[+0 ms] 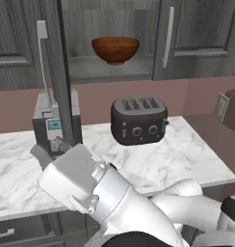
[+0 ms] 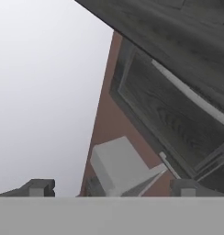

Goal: Open the cabinet. Pick the bowls from the counter and place them in the cabinet. Then close the cabinet.

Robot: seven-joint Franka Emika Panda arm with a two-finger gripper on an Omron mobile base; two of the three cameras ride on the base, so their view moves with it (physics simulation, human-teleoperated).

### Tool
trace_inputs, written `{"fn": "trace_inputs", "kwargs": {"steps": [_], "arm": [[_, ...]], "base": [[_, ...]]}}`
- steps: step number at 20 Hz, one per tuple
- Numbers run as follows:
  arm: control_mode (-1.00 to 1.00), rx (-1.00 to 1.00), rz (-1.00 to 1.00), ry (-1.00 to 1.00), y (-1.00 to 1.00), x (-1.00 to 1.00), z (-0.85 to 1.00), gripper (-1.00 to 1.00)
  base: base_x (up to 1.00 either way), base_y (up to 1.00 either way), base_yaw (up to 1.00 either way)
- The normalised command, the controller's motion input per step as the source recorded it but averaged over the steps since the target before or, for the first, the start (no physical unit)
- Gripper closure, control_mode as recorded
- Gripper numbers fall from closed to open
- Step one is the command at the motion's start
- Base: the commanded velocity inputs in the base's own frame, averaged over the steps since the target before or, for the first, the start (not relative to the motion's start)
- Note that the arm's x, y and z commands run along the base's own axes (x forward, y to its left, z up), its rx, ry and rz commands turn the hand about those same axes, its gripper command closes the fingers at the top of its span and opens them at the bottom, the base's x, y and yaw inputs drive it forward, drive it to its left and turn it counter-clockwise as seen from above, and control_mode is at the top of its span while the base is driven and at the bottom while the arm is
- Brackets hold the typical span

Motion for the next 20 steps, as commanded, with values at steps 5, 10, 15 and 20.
{"fn": "trace_inputs", "kwargs": {"steps": [5, 10, 15, 20], "arm": [[-1.00, 0.00, -0.23, 0.13, 0.48, 0.00, 0.00, -1.00], [-1.00, 0.00, -0.26, 0.10, 0.25, 0.00, 0.00, -1.00], [-1.00, 0.00, -0.30, 0.11, 0.02, 0.00, 0.00, -1.00], [-1.00, 0.00, -0.35, 0.08, 0.00, 0.14, 0.00, -1.00]], "base": [[0.00, 0.00, 0.00], [0.00, 0.00, 0.00], [0.00, 0.00, 0.00], [0.00, 0.00, 0.00]]}}
